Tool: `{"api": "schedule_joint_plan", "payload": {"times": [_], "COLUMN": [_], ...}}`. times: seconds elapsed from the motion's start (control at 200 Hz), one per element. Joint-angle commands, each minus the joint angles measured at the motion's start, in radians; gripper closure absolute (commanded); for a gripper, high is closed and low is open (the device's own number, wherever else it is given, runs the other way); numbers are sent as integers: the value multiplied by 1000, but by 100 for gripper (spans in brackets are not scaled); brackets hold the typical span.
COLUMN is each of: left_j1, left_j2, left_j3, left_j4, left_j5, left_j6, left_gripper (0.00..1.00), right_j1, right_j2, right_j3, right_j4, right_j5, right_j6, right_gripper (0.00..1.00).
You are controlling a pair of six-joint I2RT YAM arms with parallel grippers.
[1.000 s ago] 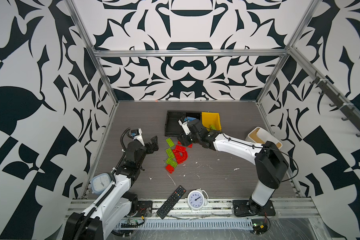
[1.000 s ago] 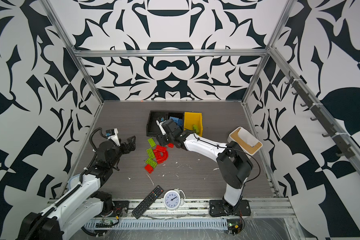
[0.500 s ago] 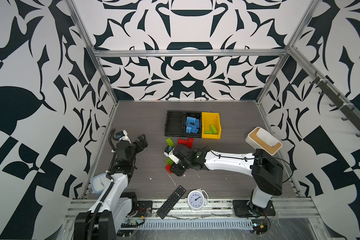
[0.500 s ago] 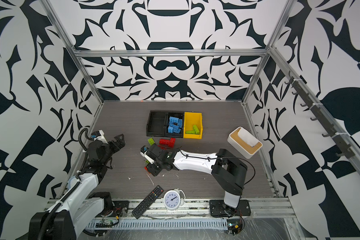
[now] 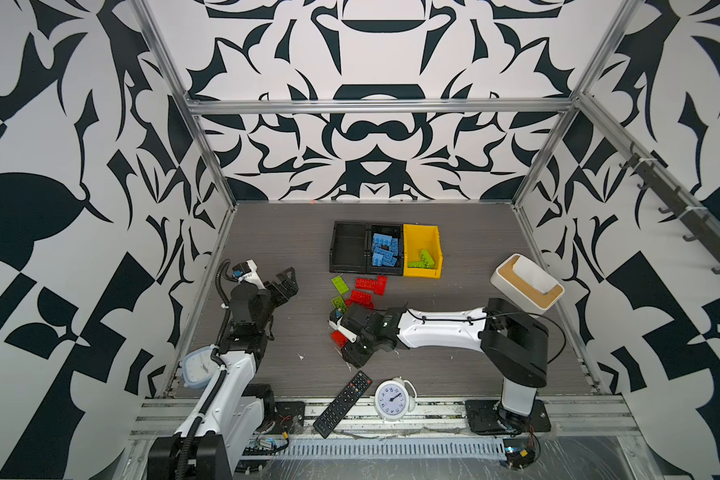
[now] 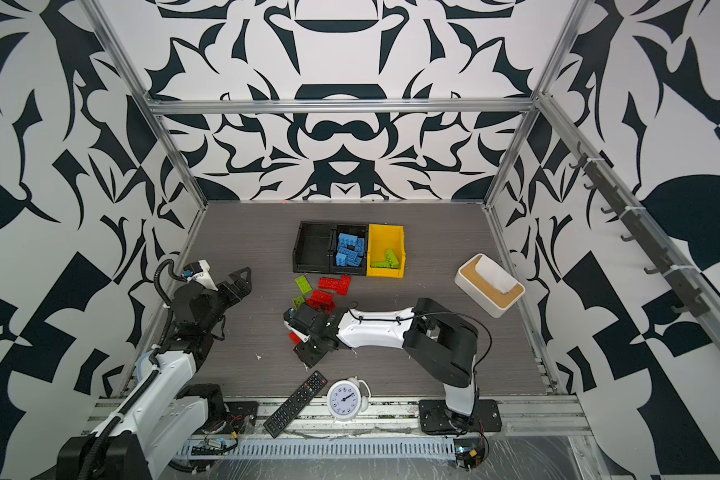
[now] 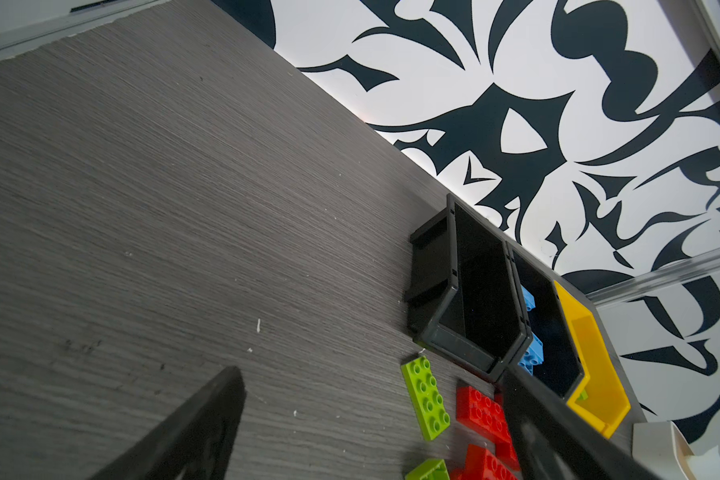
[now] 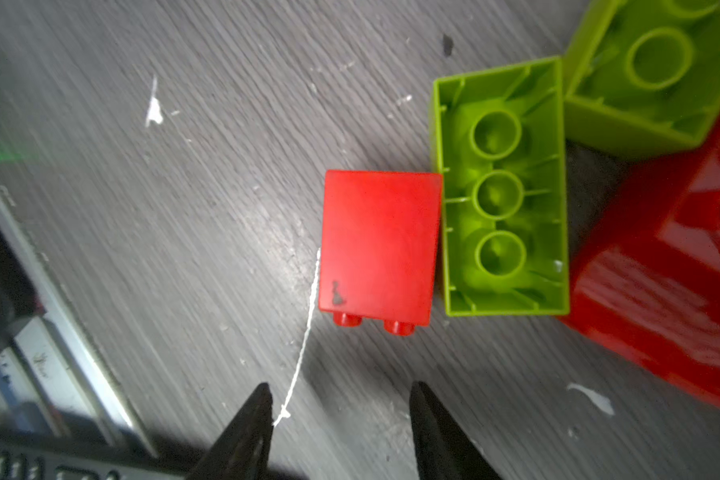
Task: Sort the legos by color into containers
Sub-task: 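Move the right gripper toward the robot over the small red brick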
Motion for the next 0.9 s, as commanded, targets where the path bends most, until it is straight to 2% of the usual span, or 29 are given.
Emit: {"api": "schedule_joint_plan", "payload": {"times": [0.0,0.445,0.585,0.895], "left_j1": [3,3,3,3], "left_j2": [-12,-10,-12,-16], "left_j3": [-14,-15,-14,-14], "left_j4": [-8,-11,-16,-18], "left_j5": [14,3,1,3], "left_j6": [-10,-7,-6,-8], "left_gripper": [1,1,1,1], "right_j1": [-1,-26,-37,-45], "right_j2": [9,86,101,140], "right_j3": [50,142,164,206], "right_j4": [23,15,-13,2], "right_j5": [8,43,65,34], "right_j6": [-29,-79,-104,-143], "right_gripper": [44,41,37,38]}}
